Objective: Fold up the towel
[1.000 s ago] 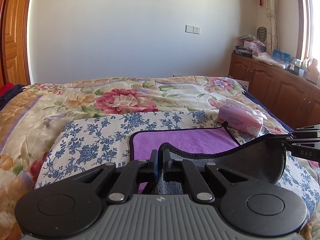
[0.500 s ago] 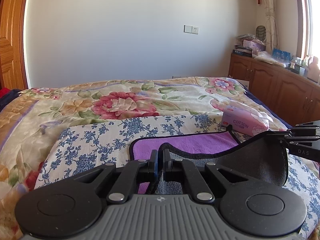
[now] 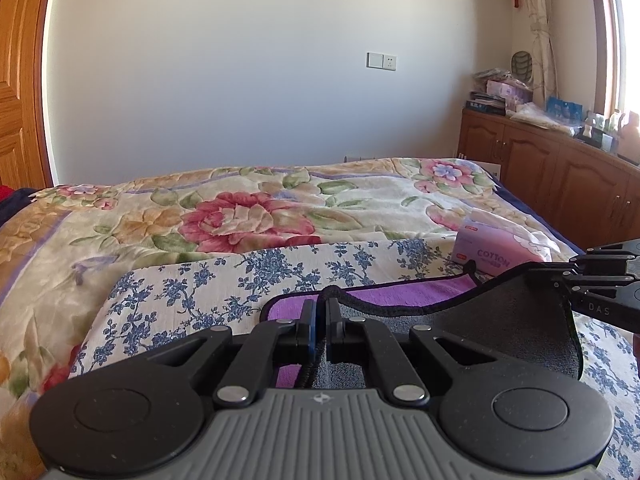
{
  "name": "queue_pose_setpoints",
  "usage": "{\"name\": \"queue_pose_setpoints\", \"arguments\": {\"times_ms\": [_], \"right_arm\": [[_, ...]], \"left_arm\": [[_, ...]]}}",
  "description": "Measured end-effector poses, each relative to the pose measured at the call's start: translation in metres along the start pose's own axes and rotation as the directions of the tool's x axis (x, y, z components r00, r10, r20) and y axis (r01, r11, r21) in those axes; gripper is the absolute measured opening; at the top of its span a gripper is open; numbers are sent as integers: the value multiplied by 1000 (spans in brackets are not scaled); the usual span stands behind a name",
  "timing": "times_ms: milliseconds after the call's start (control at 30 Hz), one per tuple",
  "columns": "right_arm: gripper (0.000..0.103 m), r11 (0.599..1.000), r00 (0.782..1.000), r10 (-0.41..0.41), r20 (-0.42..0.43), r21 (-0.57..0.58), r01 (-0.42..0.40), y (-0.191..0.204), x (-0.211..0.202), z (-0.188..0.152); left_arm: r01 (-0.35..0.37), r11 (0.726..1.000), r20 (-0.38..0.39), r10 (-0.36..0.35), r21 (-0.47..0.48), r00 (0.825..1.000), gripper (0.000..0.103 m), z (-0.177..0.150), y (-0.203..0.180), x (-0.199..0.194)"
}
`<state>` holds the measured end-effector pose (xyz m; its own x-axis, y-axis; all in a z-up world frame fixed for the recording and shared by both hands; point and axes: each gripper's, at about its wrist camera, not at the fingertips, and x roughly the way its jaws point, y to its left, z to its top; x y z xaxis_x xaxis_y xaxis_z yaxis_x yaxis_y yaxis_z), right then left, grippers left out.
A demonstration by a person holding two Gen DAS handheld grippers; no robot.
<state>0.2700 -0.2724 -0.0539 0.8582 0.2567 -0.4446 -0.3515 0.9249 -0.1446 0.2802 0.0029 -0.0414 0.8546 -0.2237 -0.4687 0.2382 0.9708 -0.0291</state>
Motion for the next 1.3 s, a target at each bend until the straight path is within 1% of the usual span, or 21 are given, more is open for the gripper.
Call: {"name": "queue_pose_setpoints", "arguments": {"times_ms": [567, 867, 1033, 1200, 1300], "right_arm": [[5, 999, 999, -37, 35, -4, 37, -14, 22, 3], [5, 999, 996, -53, 77, 5, 53, -20, 33, 12], [5, 998, 993, -64, 96, 10, 63, -22, 39, 13], [5, 997, 992, -79, 96, 31, 76, -27, 50, 11], [5, 996, 993, -83, 81, 40, 80, -30, 59, 7]], "left_arm": [[-8, 1000, 40, 8, 13, 999, 5, 17, -2, 29], [-29, 1000, 54, 28, 12, 998, 5, 24, 1, 39], [-36, 999, 64, 34, 29, 997, 5, 29, 1, 47], [-50, 998, 67, 48, 36, 997, 5, 31, 5, 59], [-57, 998, 50, 55, 27, 997, 5, 28, 8, 70]]}}
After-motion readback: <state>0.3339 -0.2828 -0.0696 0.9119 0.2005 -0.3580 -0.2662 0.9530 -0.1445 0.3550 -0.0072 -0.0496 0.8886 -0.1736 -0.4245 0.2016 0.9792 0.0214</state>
